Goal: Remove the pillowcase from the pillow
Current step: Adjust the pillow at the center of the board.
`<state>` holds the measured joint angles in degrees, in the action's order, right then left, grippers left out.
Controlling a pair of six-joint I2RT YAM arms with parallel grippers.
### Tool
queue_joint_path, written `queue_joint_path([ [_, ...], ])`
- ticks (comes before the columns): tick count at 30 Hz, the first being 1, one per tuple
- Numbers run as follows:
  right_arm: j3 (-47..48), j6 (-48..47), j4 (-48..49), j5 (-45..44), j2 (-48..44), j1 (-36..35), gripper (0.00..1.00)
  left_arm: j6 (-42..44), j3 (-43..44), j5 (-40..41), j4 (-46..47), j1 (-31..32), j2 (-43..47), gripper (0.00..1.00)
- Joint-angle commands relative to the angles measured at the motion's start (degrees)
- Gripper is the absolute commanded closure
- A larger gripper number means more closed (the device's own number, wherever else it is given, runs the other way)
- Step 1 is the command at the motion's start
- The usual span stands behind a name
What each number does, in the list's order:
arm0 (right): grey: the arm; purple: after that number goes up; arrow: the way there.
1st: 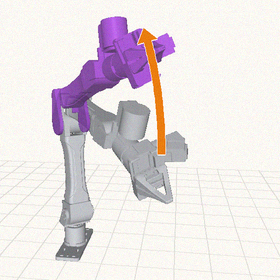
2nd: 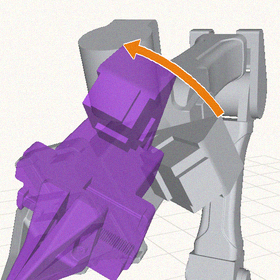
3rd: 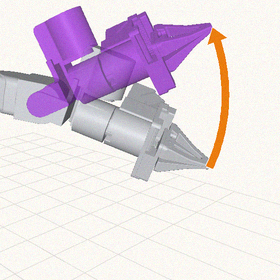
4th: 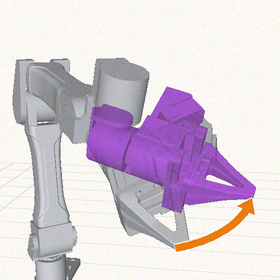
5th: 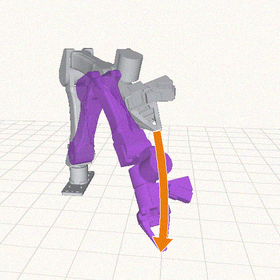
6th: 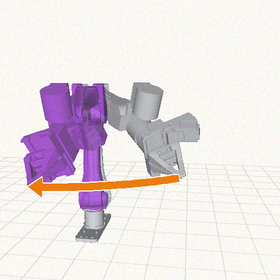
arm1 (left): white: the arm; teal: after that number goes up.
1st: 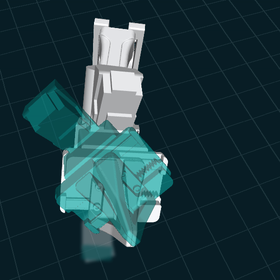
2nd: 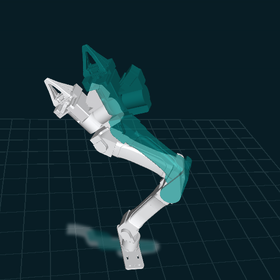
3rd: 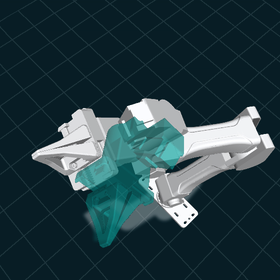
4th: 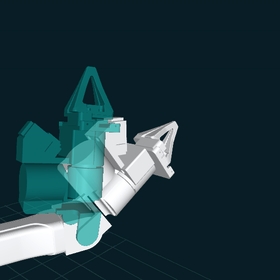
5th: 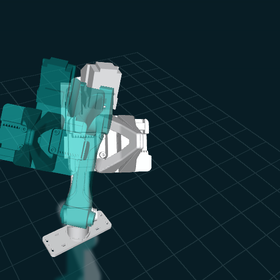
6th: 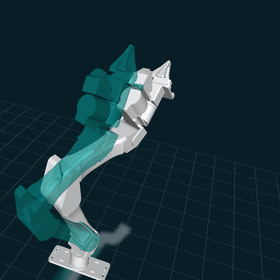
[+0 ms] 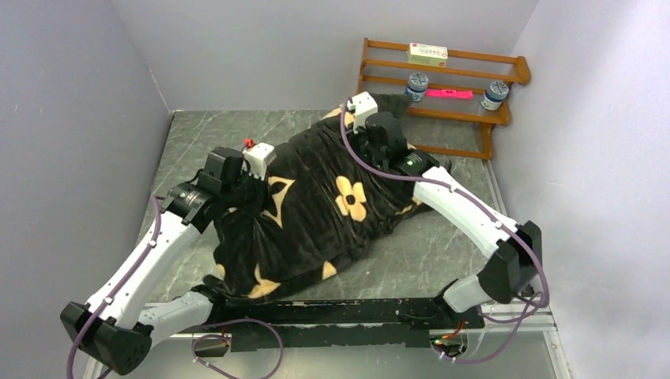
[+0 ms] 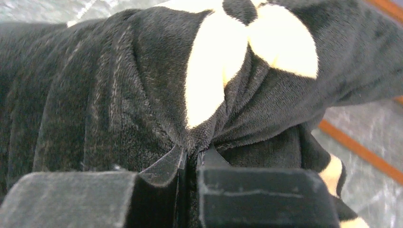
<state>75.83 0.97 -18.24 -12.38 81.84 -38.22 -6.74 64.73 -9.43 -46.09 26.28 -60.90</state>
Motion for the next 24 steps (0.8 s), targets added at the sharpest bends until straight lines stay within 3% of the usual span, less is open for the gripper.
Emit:
queue_joint_path([
  [1,10.1,0.5,21.8,20.2,3.7,-3.1,1.00,-3.1,-1.2,-23.8,14.7,6.4,3.6,0.95],
  [10,21.2,0.5,23.3,32.7,15.8,-3.1,1.00,-6.3,-7.7,-31.3,26.4,9.3,6.3,0.95],
  [18,18.2,3.5,23.4,33.6,22.2,-3.2,1.00,-6.3,-10.7,-12.3,21.5,9.4,2.9,0.92],
  [21,17.9,4.0,22.3,33.6,24.0,-3.2,1.00,-6.8,-10.6,-10.7,21.4,9.4,2.5,0.75],
  [24,17.4,5.0,21.8,33.5,24.2,-3.1,0.88,-7.1,-10.0,-8.7,21.5,9.4,3.3,0.58],
])
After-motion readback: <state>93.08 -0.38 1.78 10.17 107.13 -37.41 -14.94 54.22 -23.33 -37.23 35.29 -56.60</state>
